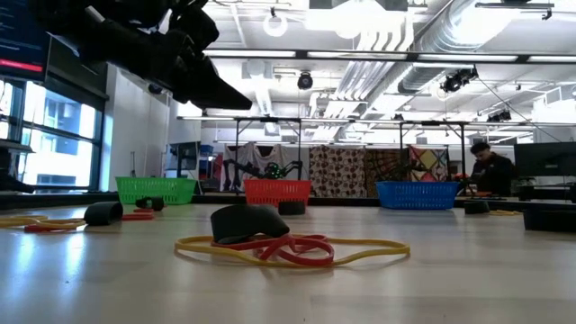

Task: Sort rubber bands into baskets
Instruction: Put the red rubber band into the green bin

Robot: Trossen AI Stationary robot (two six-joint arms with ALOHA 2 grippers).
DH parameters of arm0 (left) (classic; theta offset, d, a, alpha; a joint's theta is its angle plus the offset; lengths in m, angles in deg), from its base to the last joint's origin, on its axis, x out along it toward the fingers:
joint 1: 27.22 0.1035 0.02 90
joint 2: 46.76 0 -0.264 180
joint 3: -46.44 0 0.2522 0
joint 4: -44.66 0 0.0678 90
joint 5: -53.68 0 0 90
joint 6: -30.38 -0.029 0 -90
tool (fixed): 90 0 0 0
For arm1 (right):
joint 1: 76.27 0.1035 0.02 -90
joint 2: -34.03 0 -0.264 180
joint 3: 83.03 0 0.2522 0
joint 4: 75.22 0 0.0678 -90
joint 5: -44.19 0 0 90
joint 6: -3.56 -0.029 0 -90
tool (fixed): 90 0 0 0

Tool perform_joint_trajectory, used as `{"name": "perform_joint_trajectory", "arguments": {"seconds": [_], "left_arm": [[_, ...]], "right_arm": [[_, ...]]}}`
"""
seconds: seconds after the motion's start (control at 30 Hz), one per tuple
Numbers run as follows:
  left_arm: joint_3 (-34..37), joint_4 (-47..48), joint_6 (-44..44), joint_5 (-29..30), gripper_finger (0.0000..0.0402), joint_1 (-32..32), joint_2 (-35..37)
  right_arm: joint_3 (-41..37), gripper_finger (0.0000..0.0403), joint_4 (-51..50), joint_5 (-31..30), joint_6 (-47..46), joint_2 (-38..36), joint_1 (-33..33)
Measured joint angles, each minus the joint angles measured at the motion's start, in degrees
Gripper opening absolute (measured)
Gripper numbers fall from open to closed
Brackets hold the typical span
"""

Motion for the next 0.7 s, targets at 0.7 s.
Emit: {"name": "perform_joint_trajectory", "arguments": {"seconds": [0.7], "left_arm": [[0.0,2.1,0.0,0.0,0.0,0.0,0.0]], "right_arm": [[0.1,0.0002,-0.6,1.9,4.5,2.8,-1.2]]}}
